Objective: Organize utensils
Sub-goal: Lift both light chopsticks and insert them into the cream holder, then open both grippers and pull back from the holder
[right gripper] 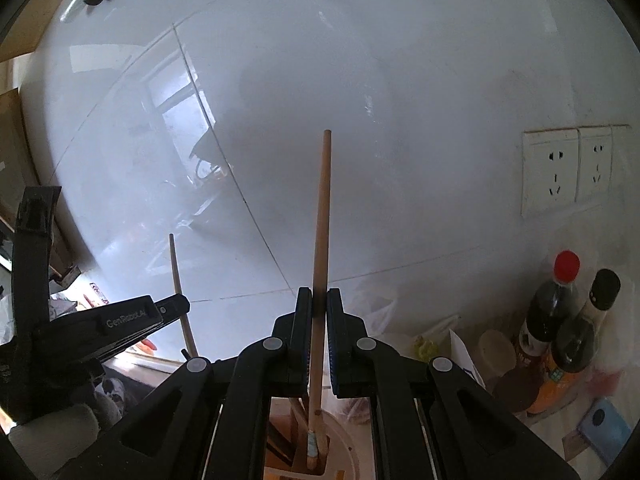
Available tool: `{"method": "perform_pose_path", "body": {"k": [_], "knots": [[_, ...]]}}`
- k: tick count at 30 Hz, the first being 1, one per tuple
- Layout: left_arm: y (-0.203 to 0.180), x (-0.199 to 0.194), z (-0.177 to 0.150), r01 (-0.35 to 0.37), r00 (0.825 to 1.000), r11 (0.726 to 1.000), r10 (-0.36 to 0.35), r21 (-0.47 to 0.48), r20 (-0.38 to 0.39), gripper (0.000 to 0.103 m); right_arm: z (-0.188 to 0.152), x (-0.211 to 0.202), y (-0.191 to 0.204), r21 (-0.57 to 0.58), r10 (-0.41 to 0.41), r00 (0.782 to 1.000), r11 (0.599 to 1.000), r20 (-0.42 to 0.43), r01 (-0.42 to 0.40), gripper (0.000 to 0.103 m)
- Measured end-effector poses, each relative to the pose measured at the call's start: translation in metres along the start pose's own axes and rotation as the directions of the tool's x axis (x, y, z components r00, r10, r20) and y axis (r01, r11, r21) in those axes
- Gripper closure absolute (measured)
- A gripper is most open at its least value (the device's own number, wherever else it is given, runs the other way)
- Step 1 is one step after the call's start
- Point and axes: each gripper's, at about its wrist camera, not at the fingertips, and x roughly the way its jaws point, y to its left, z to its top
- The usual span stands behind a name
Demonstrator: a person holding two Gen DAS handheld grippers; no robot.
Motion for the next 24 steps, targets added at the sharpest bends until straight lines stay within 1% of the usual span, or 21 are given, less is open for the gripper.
{"method": "perform_pose_path", "body": {"k": [9, 12, 18, 22, 24], "knots": [[0.004, -0.002, -0.002, 0.026, 1.0, 0.999, -0.026, -0.03, -0.008, 0.099, -0.004, 0.003, -0.004, 0.005, 0.003, 1.0, 1.0, -0.01, -0.002, 0.096], [0.009, -0.001, -0.002, 0.017, 1.0, 0.999, -0.017, -0.035, -0.007, 0.099, -0.007, 0.006, -0.008, 0.013, 0.003, 1.0, 1.0, -0.015, -0.003, 0.096], [0.011, -0.007, 0.0, 0.015, 0.999, 0.999, -0.014, -0.028, 0.053, 0.099, -0.01, 0.007, -0.011, 0.023, 0.009, 1.0, 1.0, -0.009, -0.009, 0.096], [0.011, -0.009, -0.004, 0.014, 0.997, 1.0, -0.013, -0.02, 0.077, 0.099, -0.012, 0.003, -0.012, 0.015, 0.005, 1.0, 1.0, -0.007, -0.005, 0.096], [0.011, -0.014, -0.007, 0.012, 0.994, 1.0, -0.01, -0.011, 0.11, 0.099, -0.013, 0.002, -0.012, 0.008, 0.004, 1.0, 1.0, -0.005, -0.004, 0.096]]}}
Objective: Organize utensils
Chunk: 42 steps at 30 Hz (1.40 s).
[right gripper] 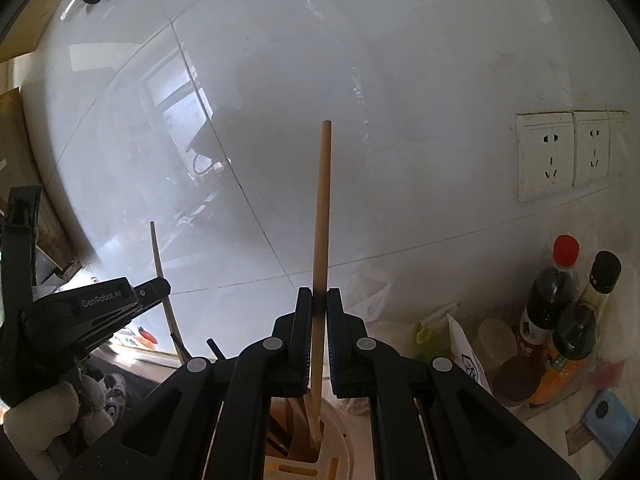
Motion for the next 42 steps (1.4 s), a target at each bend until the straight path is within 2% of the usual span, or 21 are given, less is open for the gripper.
{"method": "perform_pose_path", "body": {"k": [3, 8, 13, 17, 18, 20, 21, 22, 23, 24, 25, 27, 28, 29, 31, 32, 34, 38, 42], "knots": [[-0.002, -0.002, -0.001, -0.004, 0.999, 1.0, 0.003, 0.028, 0.041, 0.099, -0.001, -0.003, 0.0, -0.005, 0.002, 1.0, 1.0, 0.008, -0.002, 0.096], [-0.006, -0.001, -0.003, -0.004, 0.999, 0.998, 0.002, 0.065, 0.043, 0.099, 0.0, -0.004, 0.0, -0.012, 0.0, 1.0, 1.0, 0.014, 0.0, 0.096], [-0.007, -0.005, -0.009, 0.003, 1.0, 0.996, -0.006, 0.091, 0.027, 0.099, -0.001, -0.007, -0.001, -0.017, 0.004, 1.0, 1.0, 0.008, -0.004, 0.096], [-0.01, -0.009, -0.015, 0.013, 1.0, 0.991, -0.01, 0.135, -0.022, 0.097, -0.003, -0.006, 0.001, -0.032, 0.029, 0.999, 0.999, -0.025, -0.03, 0.096], [-0.01, -0.01, -0.016, 0.019, 0.999, 0.989, -0.012, 0.144, -0.045, 0.095, -0.004, -0.005, 0.002, -0.041, 0.041, 0.998, 0.998, -0.047, -0.043, 0.096], [-0.01, -0.016, -0.017, 0.018, 0.995, 0.988, -0.003, 0.152, -0.095, 0.081, -0.005, -0.004, 0.004, -0.054, 0.055, 0.995, 0.997, -0.078, -0.06, 0.095], [-0.009, -0.022, -0.018, 0.006, 0.994, 0.987, 0.011, 0.16, -0.104, 0.054, -0.005, -0.004, 0.003, -0.055, 0.066, 0.993, 0.996, -0.099, -0.072, 0.095], [-0.008, -0.028, -0.019, 0.001, 0.994, 0.986, 0.016, 0.166, -0.104, 0.026, -0.005, -0.006, 0.002, -0.052, 0.075, 0.991, 0.995, -0.115, -0.081, 0.09], [-0.006, -0.036, -0.019, 0.002, 0.995, 0.986, 0.015, 0.166, -0.099, 0.017, -0.004, -0.009, 0.0, -0.046, 0.075, 0.989, 0.996, -0.127, -0.082, 0.084], [-0.003, -0.045, -0.02, 0.002, 0.995, 0.986, 0.014, 0.165, -0.094, 0.01, -0.004, -0.013, -0.002, -0.04, 0.076, 0.989, 0.996, -0.127, -0.081, 0.067], [0.0, -0.055, -0.022, -0.007, 0.995, 0.985, 0.024, 0.17, -0.096, 0.009, -0.003, -0.02, -0.006, -0.028, 0.08, 0.989, 0.996, -0.123, -0.084, 0.053], [0.003, -0.069, -0.029, -0.036, 0.993, 0.981, 0.056, 0.19, -0.105, 0.006, -0.002, -0.033, -0.01, -0.018, 0.079, 0.99, 0.997, -0.119, -0.081, 0.046], [0.004, -0.074, -0.032, -0.058, 0.991, 0.978, 0.081, 0.203, -0.104, 0.0, -0.002, -0.038, -0.011, -0.017, 0.068, 0.99, 0.997, -0.121, -0.071, 0.045], [0.006, -0.081, -0.038, -0.083, 0.989, 0.972, 0.108, 0.22, -0.104, 0.0, -0.002, -0.046, -0.012, -0.021, 0.052, 0.99, 0.998, -0.129, -0.055, 0.043], [0.007, -0.089, -0.047, -0.121, 0.983, 0.958, 0.153, 0.26, -0.106, 0.0, -0.006, -0.054, -0.011, -0.04, -0.006, 0.988, 0.999, -0.151, 0.0, 0.026], [0.008, -0.092, -0.05, -0.133, 0.98, 0.954, 0.167, 0.27, -0.107, 0.0, -0.01, -0.06, -0.011, -0.051, -0.034, 0.986, 0.998, -0.165, 0.026, 0.022], [0.009, -0.099, -0.059, -0.144, 0.977, 0.946, 0.183, 0.292, -0.113, 0.0, -0.018, -0.068, -0.009, -0.083, -0.094, 0.98, 0.993, -0.173, 0.08, 0.005], [0.011, -0.113, -0.067, -0.151, 0.974, 0.941, 0.194, 0.303, -0.117, 0.0, -0.036, -0.083, 0.008, -0.183, -0.22, 0.961, 0.965, -0.166, 0.19, 0.001], [0.013, -0.13, -0.071, -0.134, 0.975, 0.939, 0.183, 0.318, -0.128, 0.0, -0.045, -0.102, 0.015, -0.195, -0.26, 0.951, 0.954, -0.168, 0.226, 0.0]]}}
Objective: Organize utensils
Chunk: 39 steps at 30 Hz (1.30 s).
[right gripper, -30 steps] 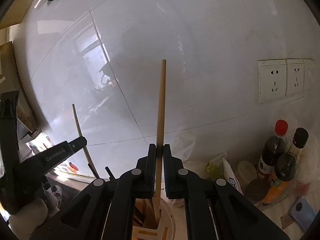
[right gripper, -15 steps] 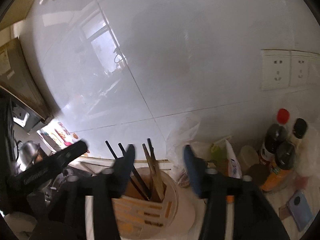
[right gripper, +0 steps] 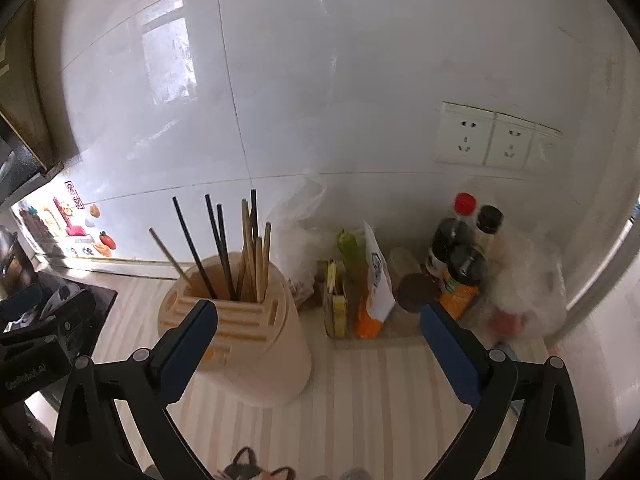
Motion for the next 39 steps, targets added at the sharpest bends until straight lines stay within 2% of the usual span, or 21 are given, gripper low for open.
{"method": "perform_pose_path", "body": {"k": [5, 12, 21, 26, 39], "knots": [[0.002, -0.031, -0.009, 0.021, 1.0, 1.0, -0.02, 0.021, -0.006, 0.0, -0.011, -0.041, 0.005, 0.017, -0.068, 0.997, 0.998, 0.034, 0.068, 0.0], [0.006, -0.09, -0.023, 0.047, 0.998, 0.998, -0.049, 0.044, 0.028, 0.0, -0.021, -0.109, 0.014, 0.041, -0.106, 0.991, 0.994, 0.082, 0.102, 0.0], [0.01, -0.176, -0.047, 0.02, 0.993, 0.999, -0.023, 0.028, 0.116, 0.0, -0.043, -0.204, 0.02, 0.037, -0.088, 0.983, 0.996, 0.158, 0.083, 0.0], [0.011, -0.214, -0.065, 0.005, 0.992, 1.0, -0.004, -0.009, 0.125, 0.0, -0.058, -0.25, 0.014, 0.03, -0.066, 0.981, 0.998, 0.183, 0.061, 0.0], [0.015, -0.268, -0.093, -0.024, 0.99, 0.999, 0.028, -0.03, 0.14, 0.0, -0.087, -0.325, 0.006, 0.003, -0.03, 0.977, 1.0, 0.21, 0.03, 0.0]]}}
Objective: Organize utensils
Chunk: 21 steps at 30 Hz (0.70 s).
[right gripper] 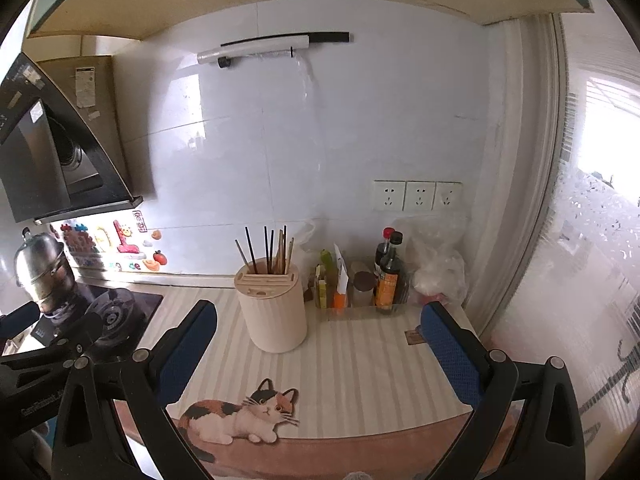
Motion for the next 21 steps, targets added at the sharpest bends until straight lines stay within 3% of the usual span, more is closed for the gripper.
{"method": "perform_pose_path", "body": {"k": [9, 21], "knots": [[-0.002, 0.0, 0.001, 0.022, 0.997, 0.999, -0.019, 0.041, -0.072, 0.0, 0.0, -0.007, 0.006, -0.008, 0.001, 0.999, 1.0, -0.039, -0.001, 0.0], [0.005, 0.009, 0.003, -0.005, 0.997, 0.999, 0.008, 0.041, -0.075, 0.0, 0.002, 0.006, 0.013, -0.014, -0.017, 0.998, 1.0, -0.06, 0.016, 0.0]]}}
